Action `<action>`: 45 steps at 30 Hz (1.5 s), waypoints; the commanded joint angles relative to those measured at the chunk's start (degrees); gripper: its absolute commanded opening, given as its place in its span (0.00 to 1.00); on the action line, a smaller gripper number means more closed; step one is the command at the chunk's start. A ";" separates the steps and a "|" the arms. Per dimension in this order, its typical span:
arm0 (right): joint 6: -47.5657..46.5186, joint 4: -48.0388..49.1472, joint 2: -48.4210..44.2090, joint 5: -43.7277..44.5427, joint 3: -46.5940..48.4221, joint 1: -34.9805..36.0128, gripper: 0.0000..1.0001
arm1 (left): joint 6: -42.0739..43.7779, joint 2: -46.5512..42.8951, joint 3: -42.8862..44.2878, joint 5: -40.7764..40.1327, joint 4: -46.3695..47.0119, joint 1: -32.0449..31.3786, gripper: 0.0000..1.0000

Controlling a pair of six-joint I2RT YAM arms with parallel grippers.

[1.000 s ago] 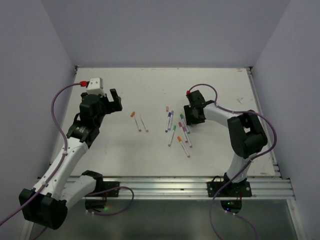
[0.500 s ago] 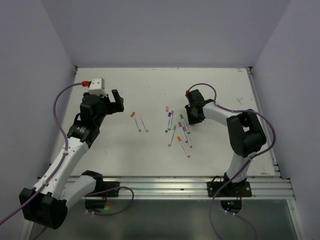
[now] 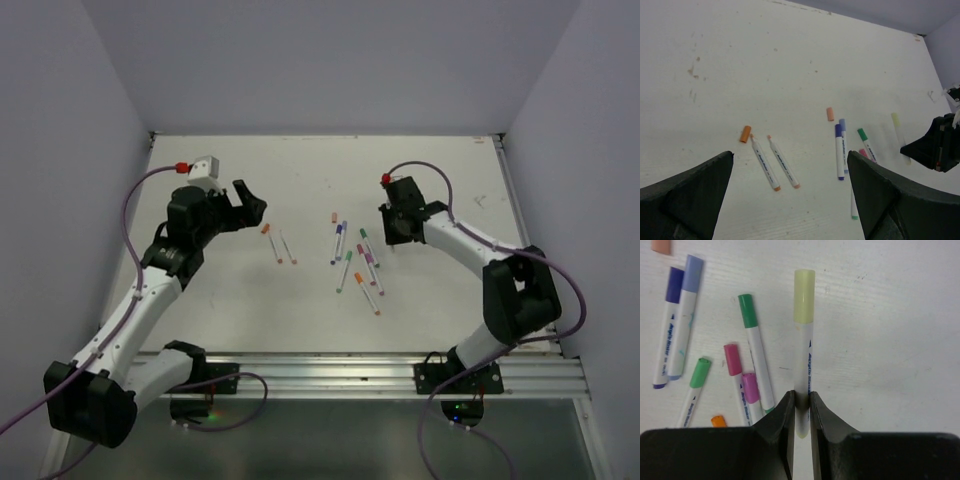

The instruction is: Open the pen caps

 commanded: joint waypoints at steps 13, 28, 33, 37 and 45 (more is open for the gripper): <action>1.63 15.11 -17.88 -1.24 -5.09 13.03 0.00 | -16.58 9.93 8.40 1.84 8.64 -9.88 0.95; 2.43 19.51 -16.21 -1.51 -2.72 21.73 0.00 | -15.97 21.71 13.95 -4.94 12.77 -19.65 0.75; 2.60 20.48 -16.04 -1.77 -2.45 22.79 0.00 | -16.76 23.47 13.60 -5.03 13.12 -20.35 0.65; 2.69 21.00 -16.04 -1.33 -2.45 23.23 0.00 | -17.20 23.83 13.51 -5.47 13.56 -20.97 0.59; 2.87 21.53 -15.77 -1.07 -2.27 23.49 0.00 | -18.96 24.18 12.28 -4.42 15.76 -21.23 0.45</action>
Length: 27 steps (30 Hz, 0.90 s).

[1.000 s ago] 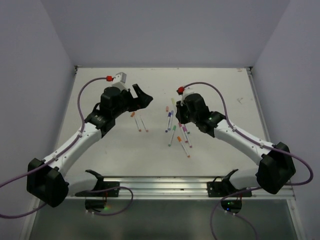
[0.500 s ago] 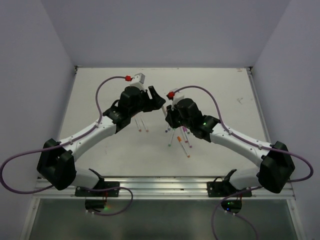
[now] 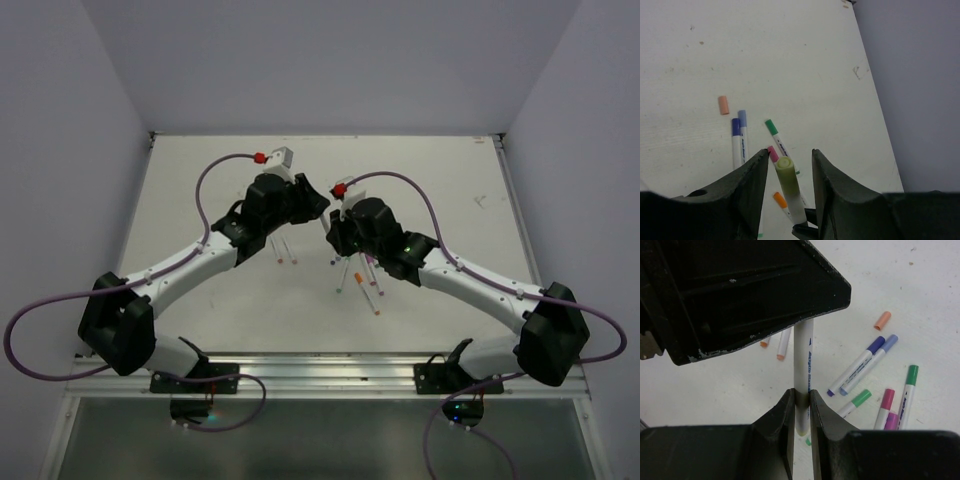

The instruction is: Open the pen caps

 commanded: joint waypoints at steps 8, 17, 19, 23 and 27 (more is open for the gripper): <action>1.45 4.89 -0.56 1.12 0.85 0.59 0.00 | -2.84 0.07 0.30 0.36 5.78 -0.27 0.21; 2.42 7.52 -1.27 0.42 -1.00 0.68 0.19 | -2.93 -0.63 -0.49 0.27 6.30 -0.36 0.00; 3.12 7.79 -1.80 -0.02 -2.14 0.68 0.25 | -3.01 -1.25 -0.75 0.18 6.39 -0.36 0.00; 3.12 7.70 -2.06 0.07 -2.85 0.50 0.42 | -3.36 -2.47 -1.37 0.18 7.01 -0.36 0.00; 2.77 9.81 -2.15 0.68 -3.81 0.50 0.47 | -3.72 -2.83 -1.72 0.53 7.45 -0.36 0.00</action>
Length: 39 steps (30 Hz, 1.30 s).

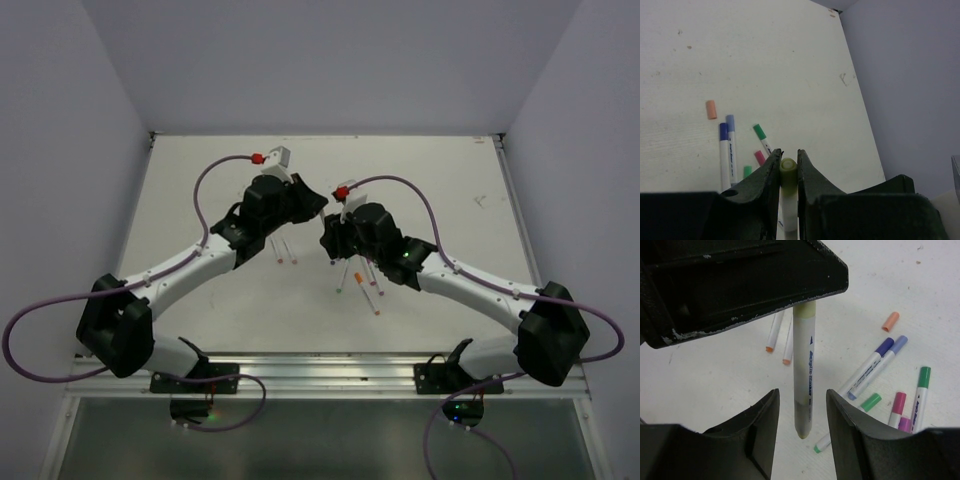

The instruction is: Open the pen caps

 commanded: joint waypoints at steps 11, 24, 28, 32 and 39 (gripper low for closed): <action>0.56 7.73 0.42 0.42 -0.85 0.26 0.42 | -1.69 -3.78 -1.66 0.45 4.37 -0.18 0.00; 0.39 8.00 1.65 -0.11 -2.42 0.26 0.00 | -2.83 -4.39 -1.40 -0.08 6.04 -0.10 0.00; 0.04 8.26 1.39 -0.11 -4.10 0.26 0.00 | -2.92 -5.36 -0.96 -1.40 6.04 0.34 0.00; -0.40 8.26 0.95 -0.20 -5.59 0.26 0.00 | -3.79 -6.41 -0.43 -2.72 7.53 2.10 0.00; 1.26 8.87 0.42 -2.92 -10.42 0.35 0.00 | -3.36 -6.15 3.69 -5.43 9.99 5.09 0.00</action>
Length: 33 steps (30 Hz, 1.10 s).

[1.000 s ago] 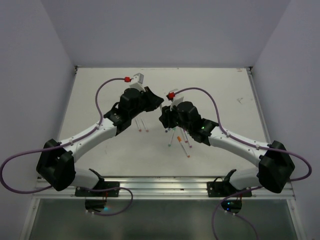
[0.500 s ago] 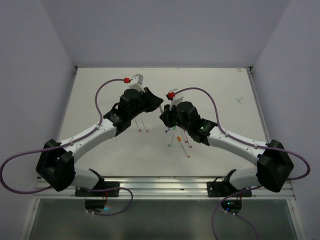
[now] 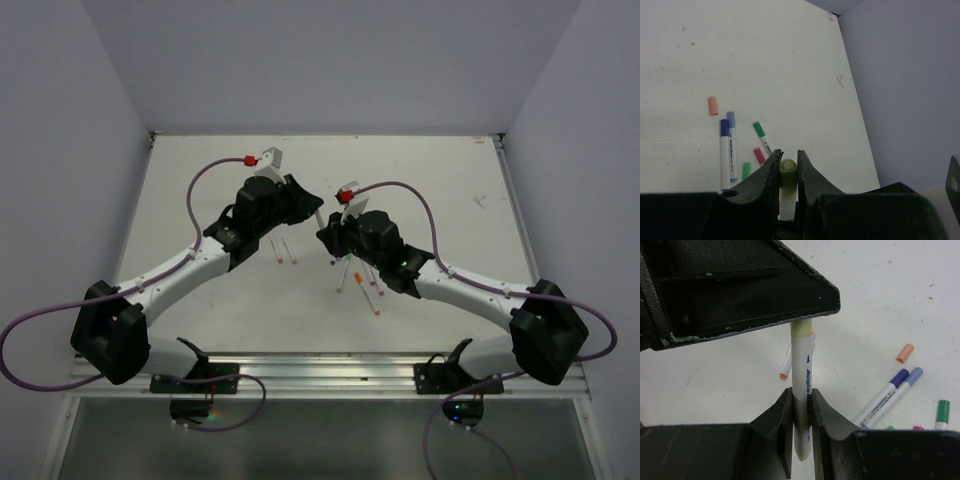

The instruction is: Open the pen caps

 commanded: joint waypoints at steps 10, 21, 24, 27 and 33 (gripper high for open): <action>3.77 -5.94 -0.52 -2.34 -9.62 0.52 0.00 | 0.90 -1.67 13.48 -10.56 11.38 5.82 0.00; 5.35 -4.62 -0.43 -1.90 -14.28 1.40 0.00 | 1.33 1.41 24.74 -14.69 10.50 8.99 0.00; 5.44 -4.45 0.01 -2.07 -14.46 1.49 0.00 | 1.77 1.68 26.14 -15.21 10.33 9.43 0.00; 5.53 -4.01 0.45 -2.07 -14.72 1.67 0.00 | 1.16 1.68 27.02 -15.48 10.50 10.39 0.00; 5.35 -3.92 2.29 -2.07 -14.02 2.46 0.00 | -0.51 2.90 30.09 -16.53 10.07 10.92 0.00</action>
